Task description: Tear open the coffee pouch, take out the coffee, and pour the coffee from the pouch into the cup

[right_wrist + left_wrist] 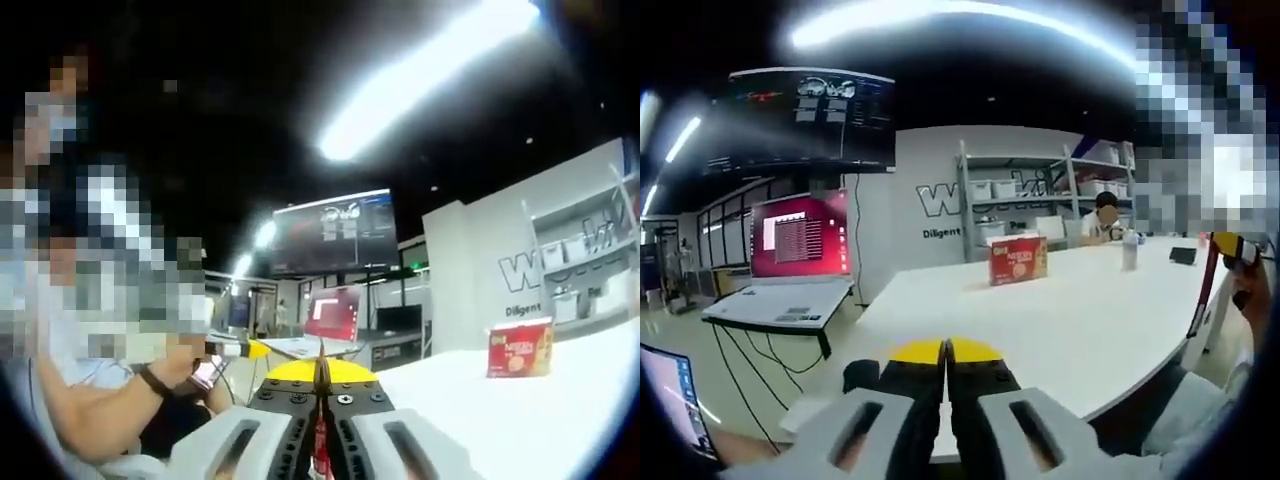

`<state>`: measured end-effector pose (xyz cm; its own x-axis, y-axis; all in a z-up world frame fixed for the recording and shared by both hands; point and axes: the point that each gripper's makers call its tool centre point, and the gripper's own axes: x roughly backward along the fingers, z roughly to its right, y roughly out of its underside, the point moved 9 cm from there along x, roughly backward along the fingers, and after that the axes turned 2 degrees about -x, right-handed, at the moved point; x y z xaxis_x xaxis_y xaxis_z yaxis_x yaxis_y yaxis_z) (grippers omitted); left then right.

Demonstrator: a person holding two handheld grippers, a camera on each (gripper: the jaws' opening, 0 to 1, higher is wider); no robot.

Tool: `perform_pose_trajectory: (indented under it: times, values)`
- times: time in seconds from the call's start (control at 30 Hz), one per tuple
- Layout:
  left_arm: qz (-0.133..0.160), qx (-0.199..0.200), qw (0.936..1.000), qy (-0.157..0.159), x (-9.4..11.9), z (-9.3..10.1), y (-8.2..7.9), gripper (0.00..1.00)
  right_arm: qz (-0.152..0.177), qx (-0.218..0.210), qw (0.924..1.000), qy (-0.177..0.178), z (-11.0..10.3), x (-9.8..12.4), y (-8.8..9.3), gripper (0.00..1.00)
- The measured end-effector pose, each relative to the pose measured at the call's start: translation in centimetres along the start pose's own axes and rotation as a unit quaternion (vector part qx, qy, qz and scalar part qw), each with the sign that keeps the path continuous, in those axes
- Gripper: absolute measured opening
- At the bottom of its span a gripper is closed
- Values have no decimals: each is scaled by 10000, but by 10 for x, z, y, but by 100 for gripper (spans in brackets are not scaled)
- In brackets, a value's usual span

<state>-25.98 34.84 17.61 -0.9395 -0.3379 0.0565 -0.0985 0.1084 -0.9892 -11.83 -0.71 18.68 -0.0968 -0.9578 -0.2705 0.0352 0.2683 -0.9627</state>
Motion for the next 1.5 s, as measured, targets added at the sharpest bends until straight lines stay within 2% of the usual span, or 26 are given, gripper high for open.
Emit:
perform_pose_trajectory:
  times: [0.27, 0.33, 0.37, 0.47, 0.5, 0.57, 0.6, 0.63, 0.7, 0.73, 0.83, 0.9, 1.0, 1.03, 1.1, 1.17, 1.23, 1.27, 1.37, 1.4, 1.43, 1.47, 1.5]
  values:
    - [3, -61, 9998, 215, -8, 14, -2, 3, -30, -18, 10000, 27, 6, -4, 1, 1]
    - [13, -94, 9993, 357, -13, 20, -1, 3, -47, -16, 10000, 33, 9, -5, 0, 1]
    - [76, -134, 9982, 583, -18, 27, -2, 4, -61, -14, 10000, 39, 11, -6, -1, 1]
    - [191, 97, 9901, 1388, -31, 51, -3, 4, -99, -9, 9999, 29, 20, -10, -3, 1]
    - [204, 186, 9878, 1530, -34, 56, -3, 4, -99, -10, 9999, 25, 21, -10, -3, 1]
    - [297, 259, 9759, 2144, -42, 77, -6, 4, -73, -31, 10000, -25, 30, -12, -4, 1]
    - [302, 280, 9745, 2207, -43, 80, -6, 4, -66, -38, 10000, -33, 32, -12, -4, 1]
    - [283, 381, 9702, 2375, -49, 89, -6, 4, -27, -93, 9999, -67, 39, -13, -5, 1]
    - [260, 299, 9682, 2472, -55, 96, -4, 4, -25, -139, 9999, -59, 45, -14, -5, 1]
    - [122, 213, 9673, 2525, -63, 103, -1, 4, -61, -169, 9998, -52, 54, -18, -5, 1]
    - [-39, -35, 9642, 2650, -75, 113, 5, 4, -128, -184, 9997, -72, 66, -25, -2, 1]
    - [-51, -75, 9640, 2657, -81, 115, 6, 4, -136, -208, 9997, -85, 72, -29, -1, 1]
    - [12, 80, 9581, 2863, -90, 116, 2, 4, -163, -311, 9991, -236, 83, -38, 4, 1]
    - [213, 174, 9533, 3009, -92, 120, -4, 4, -182, -313, 9990, -279, 84, -39, 5, 1]
    - [274, 258, 9437, 3286, -93, 127, -9, 4, -250, -352, 9980, -465, 88, -42, 10, 1]
    - [401, 152, 9326, 3585, -93, 138, -15, 4, -271, -348, 9969, -657, 90, -42, 11, 1]
    - [472, 204, 9199, 3887, -92, 148, -18, 4, -335, -451, 9951, -819, 94, -42, 12, 1]
    - [542, 248, 9105, 4092, -93, 154, -20, 4, -380, -489, 9940, -904, 95, -42, 13, 1]
    - [468, 224, 8933, 4465, -96, 167, -14, 6, -433, -509, 9926, -1011, 99, -44, 14, 1]
    - [432, 183, 8891, 4553, -98, 171, -12, 9, -441, -507, 9923, -1039, 99, -44, 14, 1]
    - [342, 169, 8878, 4587, -100, 175, -8, 15, -444, -507, 9921, -1054, 100, -44, 13, 1]
    - [116, 168, 8887, 4580, -103, 178, -4, 18, -433, -512, 9922, -1052, 100, -43, 13, 1]
    - [64, 107, 8886, 4584, -106, 181, -1, 19, -422, -528, 9921, -1061, 100, -43, 13, 1]
